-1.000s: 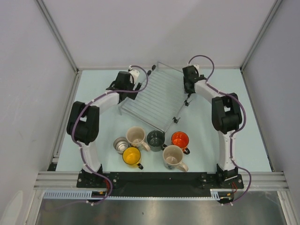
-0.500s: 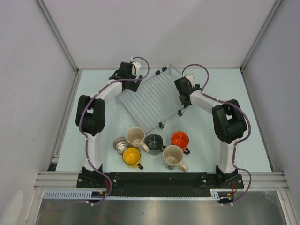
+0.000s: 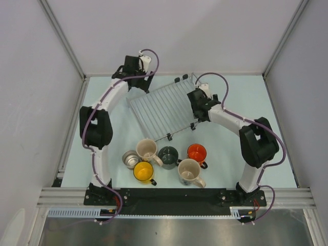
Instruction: Load the cups into the dish rack
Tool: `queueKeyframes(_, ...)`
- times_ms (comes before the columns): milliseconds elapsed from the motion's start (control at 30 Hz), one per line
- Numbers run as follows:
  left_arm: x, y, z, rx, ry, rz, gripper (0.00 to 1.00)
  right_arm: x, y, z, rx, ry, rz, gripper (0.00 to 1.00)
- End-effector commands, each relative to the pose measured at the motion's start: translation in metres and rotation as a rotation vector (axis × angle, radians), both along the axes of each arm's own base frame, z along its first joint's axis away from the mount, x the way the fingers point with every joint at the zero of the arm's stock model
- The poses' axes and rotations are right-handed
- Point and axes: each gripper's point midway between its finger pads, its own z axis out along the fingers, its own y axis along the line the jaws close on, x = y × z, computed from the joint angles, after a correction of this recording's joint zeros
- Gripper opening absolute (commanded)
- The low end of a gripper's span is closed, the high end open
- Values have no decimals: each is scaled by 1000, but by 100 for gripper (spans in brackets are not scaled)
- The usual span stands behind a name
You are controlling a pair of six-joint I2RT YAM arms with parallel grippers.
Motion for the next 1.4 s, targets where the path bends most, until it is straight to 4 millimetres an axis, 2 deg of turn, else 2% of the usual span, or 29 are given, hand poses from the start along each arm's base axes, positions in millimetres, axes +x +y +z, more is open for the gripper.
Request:
queueKeyframes(0,-39,9,121,-174,-174,-35,100,5,7,83,86,-170,4,88)
queueKeyframes(33,-53,10,101,-184,-137,-44,100,6,7,96,104,-196,9,89)
queueKeyframes(67,-64,12,106,-204,-153,-54,100,10,6,107,121,-216,14,90)
queueKeyframes(100,-77,17,121,-207,-199,-53,100,12,9,110,138,-215,35,92)
queueKeyframes(133,-90,21,96,-194,-156,-46,100,14,10,109,137,-206,37,92)
queueKeyframes(167,-95,23,93,-190,-156,-43,100,19,10,117,145,-220,34,92)
queueKeyframes(200,-105,26,96,-193,-161,-45,100,23,6,117,137,-215,27,93)
queueKeyframes(233,-115,30,76,-185,-126,-39,100,27,4,118,129,-216,22,93)
queueKeyframes(267,-121,34,69,-185,-120,-34,100,33,4,112,121,-204,24,93)
queueKeyframes(300,-128,37,64,-178,-117,-29,100,43,-2,118,121,-219,18,93)
queueKeyframes(333,-140,41,50,-171,-96,-25,100,51,-2,119,127,-231,24,93)
queueKeyframes(367,-146,41,43,-175,-80,-21,100,60,-5,106,116,-208,18,93)
queueKeyframes(400,-153,40,35,-180,-61,-24,100,72,-4,113,134,-225,23,92)
queueKeyframes(433,-161,43,24,-183,-39,-11,100,80,-13,107,131,-213,10,91)
queueKeyframes(467,-163,43,18,-197,-26,6,100,89,-13,92,124,-187,7,90)
queueKeyframes(533,-169,46,5,-207,0,40,100,103,-16,87,135,-174,12,89)
queueKeyframes(567,-171,46,1,-210,9,47,100,108,-15,68,127,-138,15,89)
queueKeyframes(633,-175,46,-7,-220,27,61,100,116,-12,65,117,-132,28,88)
queueKeyframes(667,-175,46,-8,-225,25,66,100,118,-10,54,111,-110,34,89)
queueKeyframes(767,-173,45,-17,-233,40,83,100,122,-6,44,117,-93,46,88)
queueKeyframes(933,-165,38,-25,-236,50,84,100,122,-13,35,101,-73,40,87)
queueKeyframes(967,-164,37,-34,-226,69,92,100,122,-14,35,100,-72,37,86)
queueKeyframes(1233,-156,22,-61,-200,129,99,100,122,-28,28,86,-54,16,84)
queueKeyframes(1300,-155,21,-62,-203,128,100,100,121,-30,23,93,-45,8,79)
queueKeyframes(1333,-153,21,-61,-203,122,103,100,120,-30,18,101,-34,10,67)
queueKeyframes(1367,-150,21,-59,-203,113,104,100,118,-30,15,104,-25,11,59)
